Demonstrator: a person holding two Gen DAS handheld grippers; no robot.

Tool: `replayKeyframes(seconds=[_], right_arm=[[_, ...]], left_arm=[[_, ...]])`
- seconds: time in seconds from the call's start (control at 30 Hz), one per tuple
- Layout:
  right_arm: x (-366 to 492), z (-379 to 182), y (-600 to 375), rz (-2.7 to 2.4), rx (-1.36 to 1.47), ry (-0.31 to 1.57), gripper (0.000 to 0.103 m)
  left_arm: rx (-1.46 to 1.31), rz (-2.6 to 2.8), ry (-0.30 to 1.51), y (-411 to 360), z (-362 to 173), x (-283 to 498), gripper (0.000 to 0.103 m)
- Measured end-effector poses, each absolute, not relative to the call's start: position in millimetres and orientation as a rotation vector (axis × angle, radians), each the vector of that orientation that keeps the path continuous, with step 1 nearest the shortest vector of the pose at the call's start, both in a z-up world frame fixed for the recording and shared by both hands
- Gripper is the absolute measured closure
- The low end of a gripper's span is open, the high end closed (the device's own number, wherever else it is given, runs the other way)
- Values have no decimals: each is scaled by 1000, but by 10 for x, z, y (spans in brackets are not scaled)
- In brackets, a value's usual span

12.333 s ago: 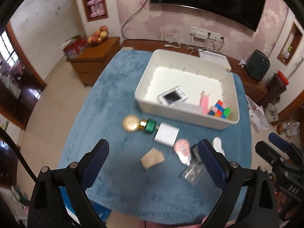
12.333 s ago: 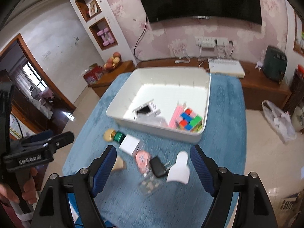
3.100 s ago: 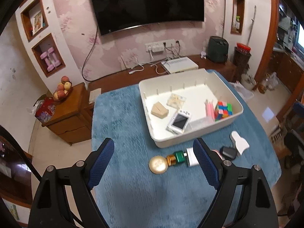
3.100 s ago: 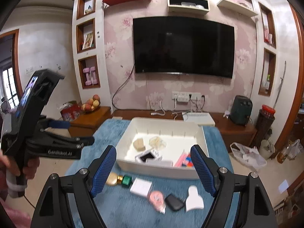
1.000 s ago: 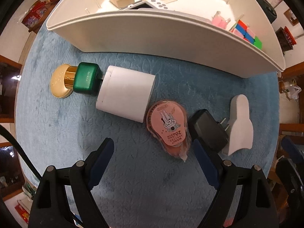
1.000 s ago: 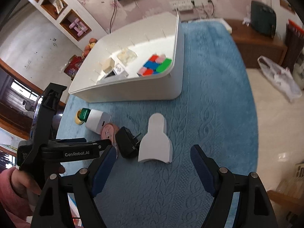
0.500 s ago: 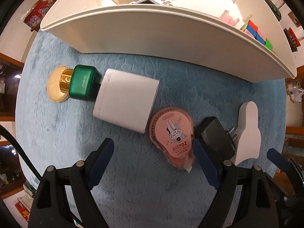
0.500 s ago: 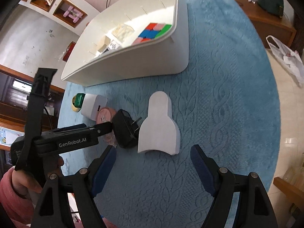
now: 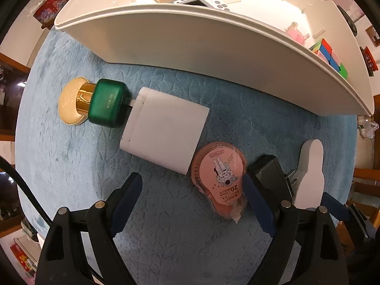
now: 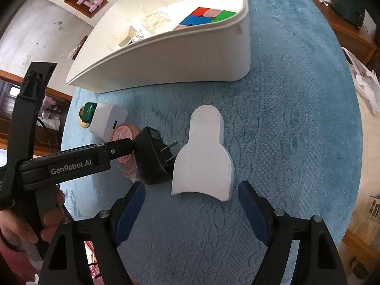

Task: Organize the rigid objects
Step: 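Lower the left tool to the pink tape roller while the right tool approaches the white scraper piece, then grasp the pink tape roller with the left tool while the right tool grasps the white scraper piece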

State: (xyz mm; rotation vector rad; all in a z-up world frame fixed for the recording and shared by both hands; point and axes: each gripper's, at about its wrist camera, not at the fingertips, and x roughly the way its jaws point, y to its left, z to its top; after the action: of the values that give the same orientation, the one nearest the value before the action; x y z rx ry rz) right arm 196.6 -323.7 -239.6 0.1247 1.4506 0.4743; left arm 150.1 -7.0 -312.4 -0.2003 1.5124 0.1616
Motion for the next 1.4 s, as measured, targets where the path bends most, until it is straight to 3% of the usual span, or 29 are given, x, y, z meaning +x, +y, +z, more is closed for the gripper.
replayKeyframes(seconds=[0.33, 0.73, 0.93, 1.07, 1.23, 1.3, 1.4], right_arm=[[1994, -2459, -3081, 476, -15, 1449, 22], [2021, -2482, -2983, 465, -90, 1415, 24], [2008, -2497, -2998, 447, -117, 1419, 39], [2031, -2501, -3018, 446, -106, 1423, 41], [2022, -2506, -2988, 457, -144, 1418, 41], [2023, -2514, -2939, 459, -165, 1413, 41], [2034, -2527, -2874, 459, -186, 1407, 41]], left_arm=[[-275, 195, 1537, 113, -3191, 1341, 13], [-215, 198, 1539, -182, -3104, 1553, 15], [-227, 183, 1576, -304, -3157, 1686, 27], [-228, 186, 1637, -388, -3274, 1751, 43], [-173, 180, 1641, -466, -3283, 1799, 51], [-174, 175, 1644, -500, -3272, 1810, 63], [-140, 168, 1651, -538, -3273, 1788, 65]])
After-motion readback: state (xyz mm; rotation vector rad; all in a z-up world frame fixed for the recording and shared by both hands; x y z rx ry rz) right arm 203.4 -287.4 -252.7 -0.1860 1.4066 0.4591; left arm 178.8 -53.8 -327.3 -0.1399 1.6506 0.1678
